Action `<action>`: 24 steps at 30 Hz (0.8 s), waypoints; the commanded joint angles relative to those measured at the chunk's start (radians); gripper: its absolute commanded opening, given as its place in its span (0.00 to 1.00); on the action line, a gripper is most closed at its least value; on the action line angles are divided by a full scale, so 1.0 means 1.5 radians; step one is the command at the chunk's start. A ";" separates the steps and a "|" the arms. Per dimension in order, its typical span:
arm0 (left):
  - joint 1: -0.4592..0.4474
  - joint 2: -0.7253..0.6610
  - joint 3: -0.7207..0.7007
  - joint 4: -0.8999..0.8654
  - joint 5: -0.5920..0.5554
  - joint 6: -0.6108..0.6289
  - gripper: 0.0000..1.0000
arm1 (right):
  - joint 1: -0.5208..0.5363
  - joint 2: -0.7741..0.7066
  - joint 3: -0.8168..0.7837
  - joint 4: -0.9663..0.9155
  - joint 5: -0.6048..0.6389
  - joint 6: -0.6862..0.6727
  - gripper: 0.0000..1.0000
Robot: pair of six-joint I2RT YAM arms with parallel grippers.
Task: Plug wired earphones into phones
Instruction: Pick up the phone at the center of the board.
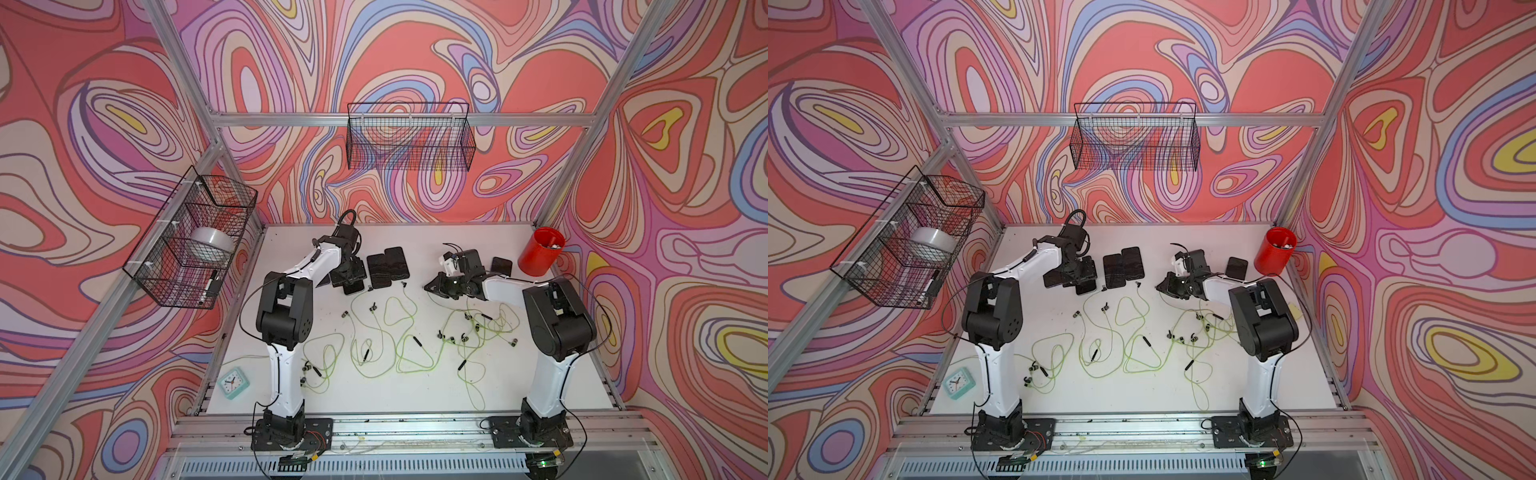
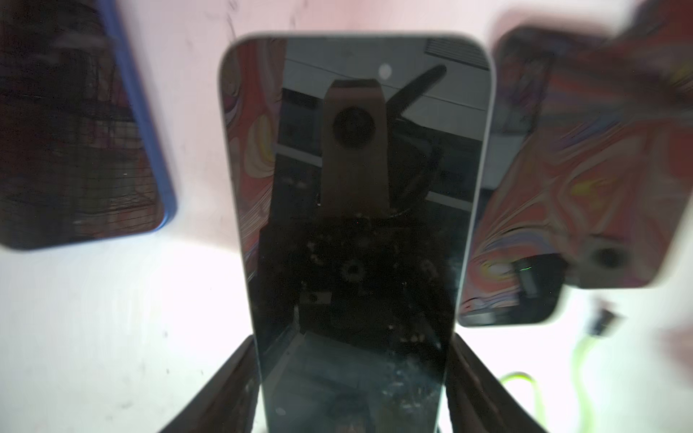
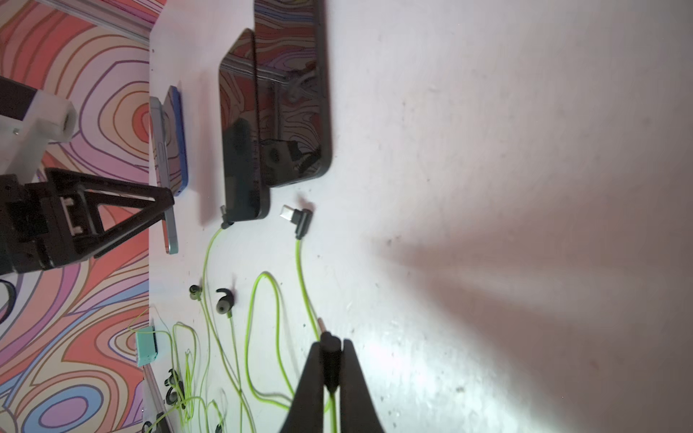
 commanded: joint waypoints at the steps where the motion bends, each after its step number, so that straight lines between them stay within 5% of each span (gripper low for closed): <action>1: 0.005 -0.073 -0.032 0.076 0.025 -0.100 0.46 | 0.013 -0.056 -0.010 -0.027 -0.010 -0.035 0.02; 7: 0.004 -0.174 -0.140 0.192 0.111 -0.282 0.31 | 0.095 -0.104 -0.003 0.011 0.001 -0.034 0.03; 11: -0.009 -0.225 -0.181 0.237 0.133 -0.400 0.00 | 0.156 -0.106 -0.021 0.119 0.055 -0.010 0.01; 24: -0.030 -0.314 -0.328 0.409 0.199 -0.722 0.00 | 0.301 -0.102 -0.047 0.305 0.306 0.028 0.00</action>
